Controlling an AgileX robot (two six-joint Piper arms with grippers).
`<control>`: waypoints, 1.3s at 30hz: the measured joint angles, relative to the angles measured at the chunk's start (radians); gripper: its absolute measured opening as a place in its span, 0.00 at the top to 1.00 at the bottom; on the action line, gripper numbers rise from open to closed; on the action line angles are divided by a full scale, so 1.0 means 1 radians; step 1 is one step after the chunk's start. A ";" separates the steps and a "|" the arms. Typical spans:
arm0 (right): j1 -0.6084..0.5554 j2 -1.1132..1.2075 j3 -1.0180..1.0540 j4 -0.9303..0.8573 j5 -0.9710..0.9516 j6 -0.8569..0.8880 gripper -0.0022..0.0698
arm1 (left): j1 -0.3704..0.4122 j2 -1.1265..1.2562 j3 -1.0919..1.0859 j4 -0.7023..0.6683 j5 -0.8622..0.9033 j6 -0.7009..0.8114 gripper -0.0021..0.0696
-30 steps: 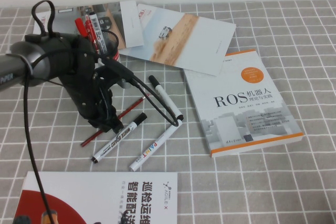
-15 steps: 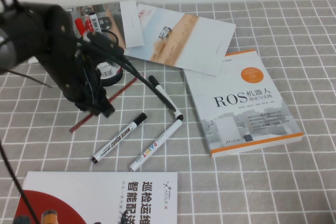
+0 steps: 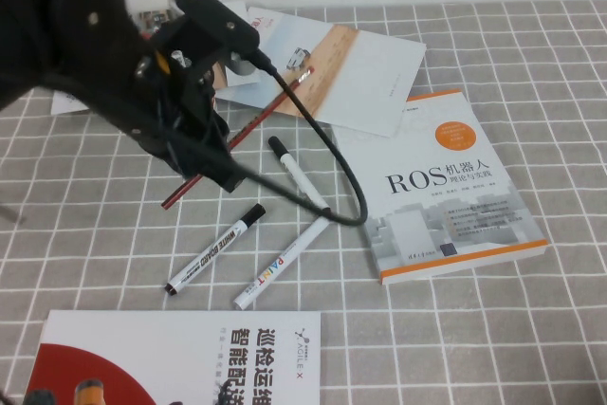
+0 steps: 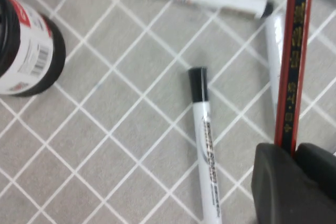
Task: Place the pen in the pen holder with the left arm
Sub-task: Place the pen onto the pen holder
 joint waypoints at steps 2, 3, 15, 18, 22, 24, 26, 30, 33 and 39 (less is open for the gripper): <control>0.000 0.000 0.000 0.000 0.000 0.000 0.99 | 0.000 -0.037 0.041 -0.006 -0.054 -0.010 0.94; 0.000 0.000 0.000 0.000 0.000 0.000 0.99 | 0.000 -0.063 0.075 -0.006 -0.102 -0.021 0.94; 0.000 0.000 0.000 0.000 0.000 0.000 0.99 | 0.033 -0.226 0.526 -0.022 -1.010 -0.182 0.94; 0.000 0.000 0.000 0.000 0.000 0.000 0.99 | 0.075 -0.206 0.571 -0.024 -1.207 -0.243 0.94; 0.000 0.000 0.000 0.000 0.000 0.000 0.99 | 0.123 -0.150 0.575 -0.025 -1.390 -0.285 0.94; 0.000 0.000 0.000 0.000 0.000 0.000 0.99 | 0.139 -0.116 0.575 -0.026 -1.472 -0.316 0.94; 0.000 0.000 0.000 0.000 0.000 0.000 0.99 | 0.150 -0.076 0.575 -0.028 -1.547 -0.350 0.94; 0.000 0.000 0.000 0.000 0.000 0.000 0.99 | 0.166 0.032 0.549 -0.028 -1.663 -0.393 0.94; 0.000 0.000 0.000 0.000 0.000 0.000 0.99 | 0.172 0.107 0.519 -0.023 -1.715 -0.420 0.94; 0.000 0.000 0.000 0.000 0.000 0.000 0.99 | 0.176 0.217 0.438 -0.019 -1.725 -0.474 0.94</control>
